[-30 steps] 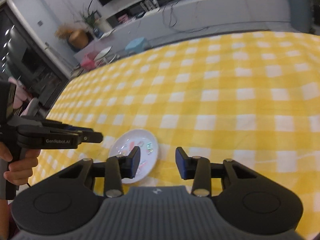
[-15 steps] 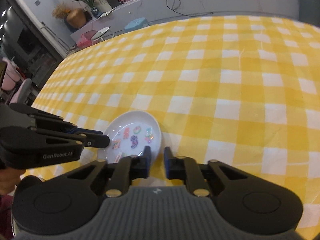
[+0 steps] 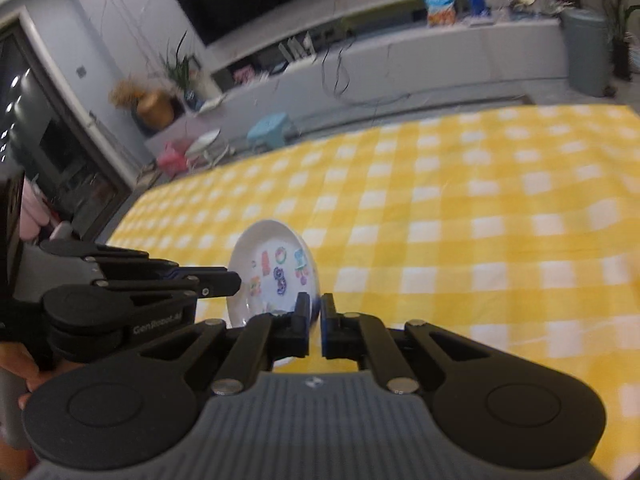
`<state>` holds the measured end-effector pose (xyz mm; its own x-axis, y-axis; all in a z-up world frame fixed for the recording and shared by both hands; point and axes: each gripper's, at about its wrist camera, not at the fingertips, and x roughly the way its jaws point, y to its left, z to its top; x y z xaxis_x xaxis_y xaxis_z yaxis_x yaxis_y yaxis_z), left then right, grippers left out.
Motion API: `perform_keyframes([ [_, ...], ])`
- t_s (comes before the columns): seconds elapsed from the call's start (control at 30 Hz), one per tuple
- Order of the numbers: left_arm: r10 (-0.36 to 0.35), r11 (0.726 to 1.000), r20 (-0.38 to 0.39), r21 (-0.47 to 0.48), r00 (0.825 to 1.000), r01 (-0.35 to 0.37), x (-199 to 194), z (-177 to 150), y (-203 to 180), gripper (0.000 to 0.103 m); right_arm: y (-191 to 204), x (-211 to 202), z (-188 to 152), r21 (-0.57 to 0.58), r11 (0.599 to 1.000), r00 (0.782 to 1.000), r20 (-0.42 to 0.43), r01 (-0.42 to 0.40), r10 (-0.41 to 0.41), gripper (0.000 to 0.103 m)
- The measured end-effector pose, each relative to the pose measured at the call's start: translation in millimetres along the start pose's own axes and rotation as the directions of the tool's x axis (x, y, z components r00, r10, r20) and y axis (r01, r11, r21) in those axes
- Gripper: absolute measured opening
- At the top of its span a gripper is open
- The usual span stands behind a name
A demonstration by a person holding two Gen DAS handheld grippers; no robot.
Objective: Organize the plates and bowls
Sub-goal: 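Close both grippers on the rim of the white sticker plate, then carry the sticker plate and lower it onto the Fruity plate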
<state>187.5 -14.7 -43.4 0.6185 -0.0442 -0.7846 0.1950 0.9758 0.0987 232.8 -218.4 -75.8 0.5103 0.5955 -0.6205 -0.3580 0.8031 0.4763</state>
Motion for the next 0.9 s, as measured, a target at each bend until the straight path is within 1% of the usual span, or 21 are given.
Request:
perform_keyframes([
  [0.07,-0.029,0.999,0.023,0.014,0.999,0.029,-13,2,-12,0.005,-2,-27,-1,0.034,0.999,1.0,0.028,0.004,-0.005,0.002],
  [0.17,-0.062,0.997,0.043,0.042,0.997,0.06,-33,1,-28,0.005,-4,-62,-10,0.056,0.998,0.997,0.07,0.018,-0.022,0.002],
  [0.3,-0.085,0.995,0.062,0.059,0.994,0.081,-49,0,-47,0.005,-9,-91,-25,0.13,0.991,0.995,0.093,0.011,-0.023,0.002],
  [0.4,-0.101,0.994,0.045,0.044,0.994,0.099,-51,-4,-55,0.005,-11,-107,-34,0.137,0.99,0.994,0.096,0.035,-0.049,0.002],
  [0.57,-0.123,0.992,0.004,0.038,0.992,0.123,-51,-13,-63,0.005,-16,-125,-48,0.158,0.987,0.994,0.097,0.026,-0.042,0.002],
  [0.63,-0.133,0.991,-0.011,0.031,0.991,0.134,-53,-17,-66,0.005,-17,-125,-52,0.159,0.987,0.995,0.082,0.036,-0.05,0.002],
  [0.77,-0.138,0.99,-0.045,0.035,0.989,0.14,-57,-27,-71,0.005,-20,-129,-64,0.169,0.985,0.998,0.055,0.029,-0.038,0.002],
  [0.83,-0.16,0.987,-0.092,0.018,0.983,0.162,-51,-33,-74,0.005,-23,-127,-70,0.165,0.986,0.999,0.018,0.036,-0.04,0.002],
  [0.9,-0.184,0.982,-0.134,0.015,0.974,0.187,-42,-36,-78,0.005,-31,-121,-75,0.186,0.981,0.998,-0.024,0.059,-0.056,0.002],
])
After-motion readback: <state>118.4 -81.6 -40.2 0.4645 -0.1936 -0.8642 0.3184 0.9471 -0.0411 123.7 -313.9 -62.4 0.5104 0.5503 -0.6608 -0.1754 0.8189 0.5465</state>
